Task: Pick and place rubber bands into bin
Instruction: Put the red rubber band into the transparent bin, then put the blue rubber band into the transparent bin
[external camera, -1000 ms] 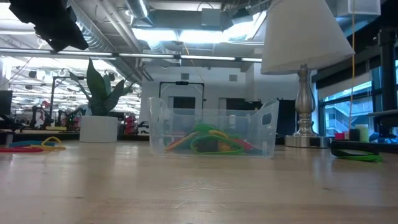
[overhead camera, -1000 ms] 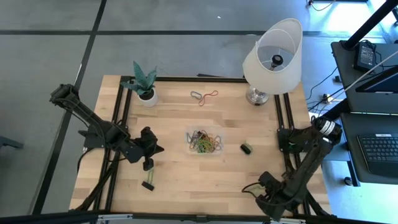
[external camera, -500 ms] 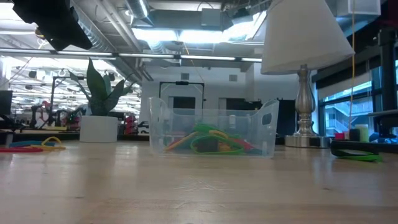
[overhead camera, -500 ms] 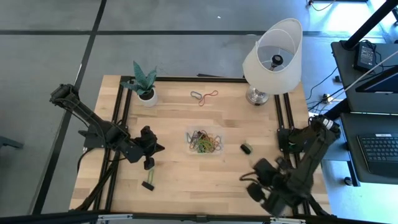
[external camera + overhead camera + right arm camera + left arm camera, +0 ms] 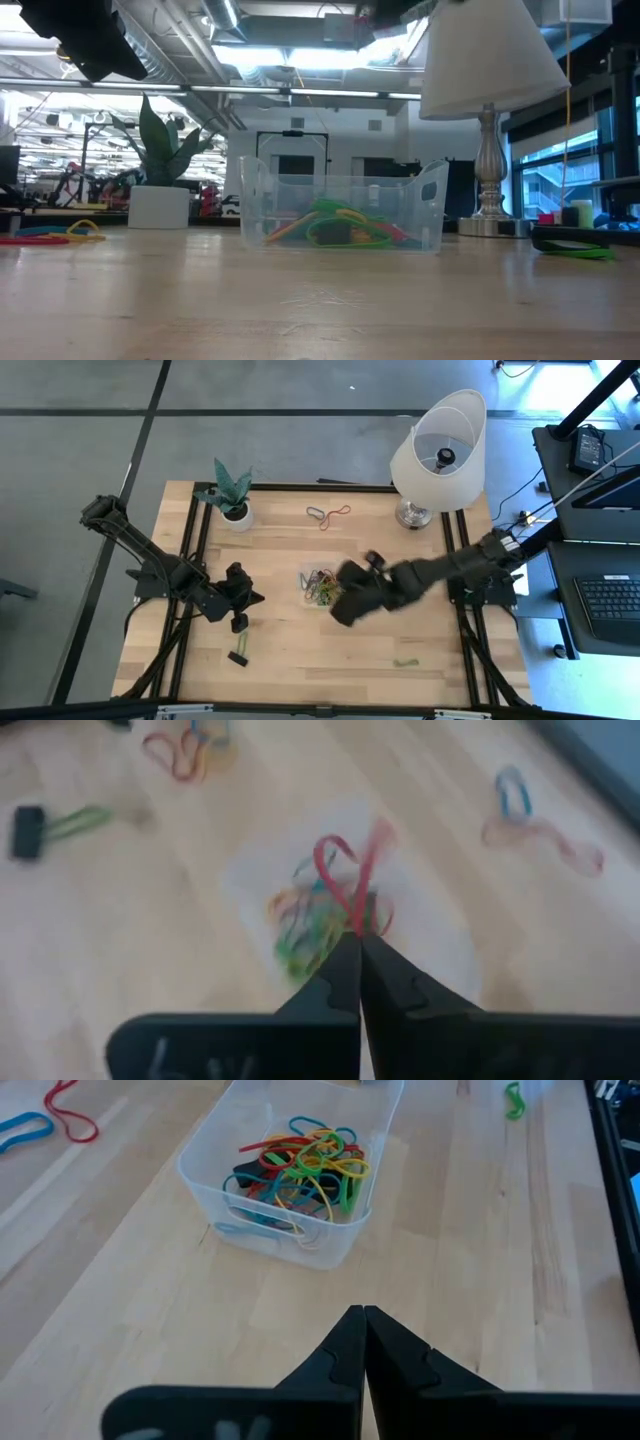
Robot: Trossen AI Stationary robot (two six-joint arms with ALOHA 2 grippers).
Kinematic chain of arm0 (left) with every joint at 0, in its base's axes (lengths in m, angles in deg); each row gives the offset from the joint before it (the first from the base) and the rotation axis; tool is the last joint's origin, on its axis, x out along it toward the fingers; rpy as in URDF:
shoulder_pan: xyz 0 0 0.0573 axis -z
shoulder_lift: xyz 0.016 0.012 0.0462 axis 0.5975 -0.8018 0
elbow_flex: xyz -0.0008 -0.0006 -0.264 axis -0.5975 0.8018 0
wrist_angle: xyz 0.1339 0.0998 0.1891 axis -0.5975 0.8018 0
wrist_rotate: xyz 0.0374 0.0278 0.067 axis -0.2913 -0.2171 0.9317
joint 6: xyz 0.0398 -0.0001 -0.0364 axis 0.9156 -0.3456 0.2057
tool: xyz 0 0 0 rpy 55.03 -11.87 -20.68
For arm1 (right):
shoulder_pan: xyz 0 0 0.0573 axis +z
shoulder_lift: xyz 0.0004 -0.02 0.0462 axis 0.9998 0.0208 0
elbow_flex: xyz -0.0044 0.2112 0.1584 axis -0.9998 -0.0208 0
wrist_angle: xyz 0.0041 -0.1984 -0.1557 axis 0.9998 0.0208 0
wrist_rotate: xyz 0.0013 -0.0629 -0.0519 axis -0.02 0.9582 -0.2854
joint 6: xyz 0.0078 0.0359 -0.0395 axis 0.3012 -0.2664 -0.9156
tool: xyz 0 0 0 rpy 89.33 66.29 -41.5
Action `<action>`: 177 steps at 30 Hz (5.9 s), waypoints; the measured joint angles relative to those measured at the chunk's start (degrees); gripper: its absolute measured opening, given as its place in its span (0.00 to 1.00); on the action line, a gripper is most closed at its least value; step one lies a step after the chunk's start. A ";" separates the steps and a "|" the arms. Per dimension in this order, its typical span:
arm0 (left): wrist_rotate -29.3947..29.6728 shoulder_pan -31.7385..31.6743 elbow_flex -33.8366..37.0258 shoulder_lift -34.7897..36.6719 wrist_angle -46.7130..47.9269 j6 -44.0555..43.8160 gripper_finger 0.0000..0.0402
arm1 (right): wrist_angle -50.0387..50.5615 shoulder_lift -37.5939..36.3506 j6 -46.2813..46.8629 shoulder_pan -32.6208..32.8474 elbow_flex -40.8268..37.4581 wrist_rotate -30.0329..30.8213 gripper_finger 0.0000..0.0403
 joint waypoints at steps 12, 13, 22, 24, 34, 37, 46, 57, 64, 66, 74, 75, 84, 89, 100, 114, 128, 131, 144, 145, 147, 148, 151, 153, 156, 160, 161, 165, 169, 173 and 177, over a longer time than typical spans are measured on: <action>-0.36 0.00 0.00 0.00 0.26 0.02 0.01 | -8.22 11.91 -18.14 -9.57 -0.03 -9.53 0.00; -0.41 0.00 0.00 0.00 0.26 0.00 0.01 | -8.25 13.23 -18.77 -9.90 -0.03 -11.68 0.00; -0.48 0.00 0.00 0.00 0.20 0.01 0.01 | -6.98 19.53 -17.79 -13.56 -0.07 -20.42 0.01; -0.49 0.00 0.00 0.00 0.20 0.02 0.01 | -6.85 19.56 -17.55 -14.19 -0.07 -21.59 0.03; 2.05 -0.02 0.00 0.00 -0.04 0.52 0.01 | -3.48 15.32 -22.49 -15.40 -0.07 -27.39 0.20; 3.60 -0.11 0.00 0.00 -0.04 0.52 0.01 | -3.38 12.54 -24.83 -15.40 -0.07 -27.46 0.26; 7.37 -0.15 0.00 0.00 -0.20 -1.57 0.01 | -2.19 3.05 -31.31 -13.40 -0.11 -25.11 0.38; 7.30 -2.40 0.00 0.00 -0.90 -7.76 0.02 | -24.10 -5.04 -31.75 -13.69 -19.97 -20.37 0.39; 7.32 -2.42 0.00 0.00 -1.38 -8.47 0.02 | -23.58 -9.52 -25.26 -12.39 -31.38 -20.73 0.36; 7.24 -2.84 0.00 0.00 -1.40 -9.11 0.02 | -24.81 -14.36 -23.86 -11.33 -34.84 -20.82 0.33; 4.30 -7.20 0.00 -0.01 -1.33 -7.76 0.02 | -36.77 -42.61 -19.38 -7.12 -54.56 -20.32 0.17; 3.30 -8.20 0.00 -0.04 -1.34 -7.28 0.02 | -37.80 -46.14 -19.32 -6.71 -56.99 -20.51 0.15; -10.08 -24.51 -3.80 -4.38 -1.32 6.13 0.02 | -37.55 -65.29 -15.76 -5.72 -71.51 -20.42 0.03; -14.12 -36.15 -11.49 -11.32 -0.80 21.68 0.02 | -40.20 -66.88 -11.76 -5.74 -74.89 -20.36 0.01; -21.12 -55.81 -36.55 -35.35 9.81 49.52 0.10 | -41.68 -66.79 -7.42 -5.74 -75.94 -17.27 0.04; -27.61 -67.85 -57.27 -62.06 16.58 60.31 0.45 | -41.95 -66.77 -0.56 -5.81 -75.91 -7.87 0.03; -29.82 -70.86 -63.65 -71.77 20.83 53.18 0.38 | -42.15 -66.77 3.65 -5.81 -75.87 -4.73 0.03; -29.53 -70.59 -63.82 -72.95 21.20 52.94 0.34 | -42.13 -66.75 3.53 -5.81 -75.87 -4.52 0.03; -30.18 -68.98 -65.34 -68.64 28.76 49.38 0.01 | -41.96 -66.75 1.97 -5.81 -75.87 -3.84 0.04; -30.16 -68.86 -65.42 -66.92 29.39 48.71 0.01 | -41.96 -66.75 1.97 -5.81 -75.87 -3.86 0.04; -29.89 -68.25 -65.44 -63.82 29.92 47.42 0.01 | -41.92 -66.75 1.97 -5.81 -75.87 -3.86 0.04; -29.58 -67.78 -65.44 -62.28 29.95 46.15 0.01 | -41.81 -66.75 2.00 -5.81 -75.87 -3.88 0.04; -29.59 -65.16 -65.44 -57.19 29.83 42.20 0.01 | -41.62 -66.75 2.14 -5.81 -75.87 -4.26 0.04; -29.09 -62.73 -65.55 -53.96 29.71 40.75 0.01 | -41.51 -66.75 2.09 -5.81 -75.87 -4.42 0.04; -26.63 -58.04 -65.53 -50.58 29.65 40.23 0.01 | -40.84 -66.75 2.01 -5.81 -75.87 -4.47 0.04; -22.18 -49.93 -65.53 -48.10 29.53 39.32 0.01 | -40.33 -66.75 1.99 -5.81 -75.87 -4.48 0.04; -21.63 -47.78 -65.53 -48.09 29.49 38.66 0.01 | -40.22 -66.75 1.99 -5.81 -75.87 -4.48 0.04; -20.37 -40.59 -65.52 -48.70 28.39 35.00 0.01 | -38.43 -66.75 1.99 -5.81 -75.85 -4.51 0.04; -15.76 -35.11 -65.01 -51.13 28.32 30.32 0.01 | -38.11 -66.76 1.99 -5.81 -75.85 -4.51 0.04; -16.86 -32.57 -64.07 -53.74 28.54 25.91 0.01 | -37.81 -66.77 1.99 -5.81 -75.85 -5.21 0.04; -17.37 -31.54 -63.87 -57.74 30.35 21.91 0.01 | -37.81 -66.77 1.99 -5.81 -75.85 -6.38 0.04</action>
